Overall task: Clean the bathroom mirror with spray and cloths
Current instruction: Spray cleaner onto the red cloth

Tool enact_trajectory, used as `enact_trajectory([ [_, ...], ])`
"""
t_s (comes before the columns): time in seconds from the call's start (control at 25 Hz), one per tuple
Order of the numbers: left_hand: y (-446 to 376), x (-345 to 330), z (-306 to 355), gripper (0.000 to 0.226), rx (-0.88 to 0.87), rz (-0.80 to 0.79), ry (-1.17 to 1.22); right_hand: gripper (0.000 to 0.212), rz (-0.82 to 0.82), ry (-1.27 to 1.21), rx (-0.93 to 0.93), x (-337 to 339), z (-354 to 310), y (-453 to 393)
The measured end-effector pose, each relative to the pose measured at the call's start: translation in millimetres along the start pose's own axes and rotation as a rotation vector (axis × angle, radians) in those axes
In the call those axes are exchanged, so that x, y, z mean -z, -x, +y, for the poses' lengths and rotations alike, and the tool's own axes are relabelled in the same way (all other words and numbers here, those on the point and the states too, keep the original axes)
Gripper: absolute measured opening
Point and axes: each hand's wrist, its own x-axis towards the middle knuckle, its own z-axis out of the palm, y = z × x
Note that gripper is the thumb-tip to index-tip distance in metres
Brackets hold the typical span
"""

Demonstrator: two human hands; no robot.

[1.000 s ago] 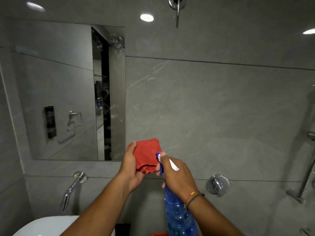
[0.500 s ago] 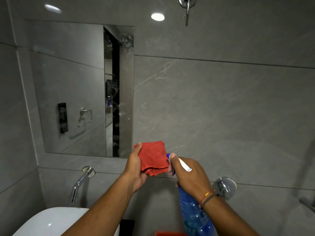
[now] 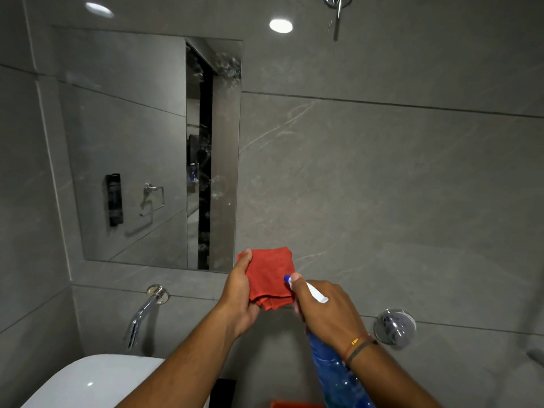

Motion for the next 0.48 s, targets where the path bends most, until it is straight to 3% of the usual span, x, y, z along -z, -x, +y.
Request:
enact_trajectory([
  [0.24,-4,-1,13,0.048,-0.041,0.001,0.035,0.068,0.072,0.01,-0.022,12,7,-7],
  [0.48,-5,-3,9,0.051,-0.035,-0.038,-0.005,0.069,0.005,0.05,0.083,-6,-11,9],
])
